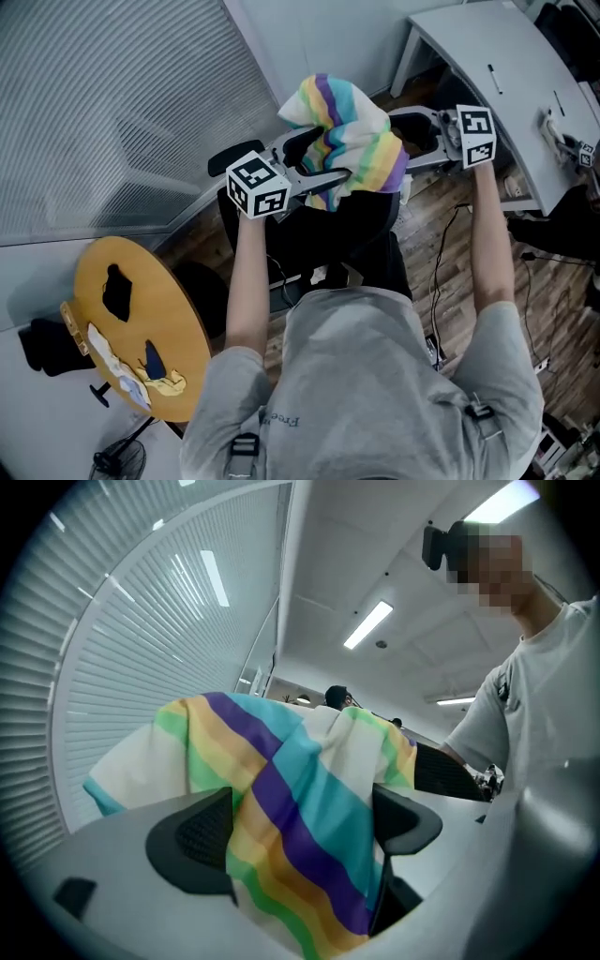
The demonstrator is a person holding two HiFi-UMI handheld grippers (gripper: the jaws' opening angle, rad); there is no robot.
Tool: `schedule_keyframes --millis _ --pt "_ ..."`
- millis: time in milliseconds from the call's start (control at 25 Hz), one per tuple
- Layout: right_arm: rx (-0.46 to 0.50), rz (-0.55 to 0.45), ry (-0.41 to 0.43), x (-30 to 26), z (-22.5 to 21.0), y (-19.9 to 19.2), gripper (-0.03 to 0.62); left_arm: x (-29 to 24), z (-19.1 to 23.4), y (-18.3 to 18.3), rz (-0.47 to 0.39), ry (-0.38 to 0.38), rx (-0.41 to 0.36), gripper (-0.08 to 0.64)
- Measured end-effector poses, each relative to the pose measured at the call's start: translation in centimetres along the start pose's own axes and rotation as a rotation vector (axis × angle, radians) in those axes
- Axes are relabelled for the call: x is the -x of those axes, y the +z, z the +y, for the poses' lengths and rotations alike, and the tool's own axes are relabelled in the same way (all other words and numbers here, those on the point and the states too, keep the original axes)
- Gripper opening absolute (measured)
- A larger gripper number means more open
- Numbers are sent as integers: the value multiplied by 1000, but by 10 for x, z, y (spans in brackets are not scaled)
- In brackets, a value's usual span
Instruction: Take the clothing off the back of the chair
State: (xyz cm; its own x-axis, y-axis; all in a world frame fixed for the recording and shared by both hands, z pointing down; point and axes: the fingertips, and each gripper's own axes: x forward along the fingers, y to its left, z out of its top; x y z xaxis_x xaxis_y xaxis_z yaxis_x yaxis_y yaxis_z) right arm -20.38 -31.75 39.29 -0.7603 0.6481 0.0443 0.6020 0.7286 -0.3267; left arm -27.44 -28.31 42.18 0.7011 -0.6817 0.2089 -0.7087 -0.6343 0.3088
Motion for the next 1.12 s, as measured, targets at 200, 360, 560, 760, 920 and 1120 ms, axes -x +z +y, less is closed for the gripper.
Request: schedule_keyframes --millis 200,360,560,760,920,1120 --pt "-39 -99 119 -9 3 0 388 -5 -1 2 -26 -94 -2 436" --pt "-19 -141 108 -8 5 0 387 -3 -8 1 -47 -120 0 433" --pt "22 -90 84 -7 16 -3 382 -3 -22 -2 -71 -131 7 425" --pt "79 -60 10 -6 30 -6 365 0 -42 -6 -63 -157 -15 323" --pt "118 -55 -82 -8 42 -8 348 7 -53 -7 -36 -153 -58 264" --pt "155 -43 -218 -2 54 -9 324 7 -61 -5 -31 -86 -84 218"
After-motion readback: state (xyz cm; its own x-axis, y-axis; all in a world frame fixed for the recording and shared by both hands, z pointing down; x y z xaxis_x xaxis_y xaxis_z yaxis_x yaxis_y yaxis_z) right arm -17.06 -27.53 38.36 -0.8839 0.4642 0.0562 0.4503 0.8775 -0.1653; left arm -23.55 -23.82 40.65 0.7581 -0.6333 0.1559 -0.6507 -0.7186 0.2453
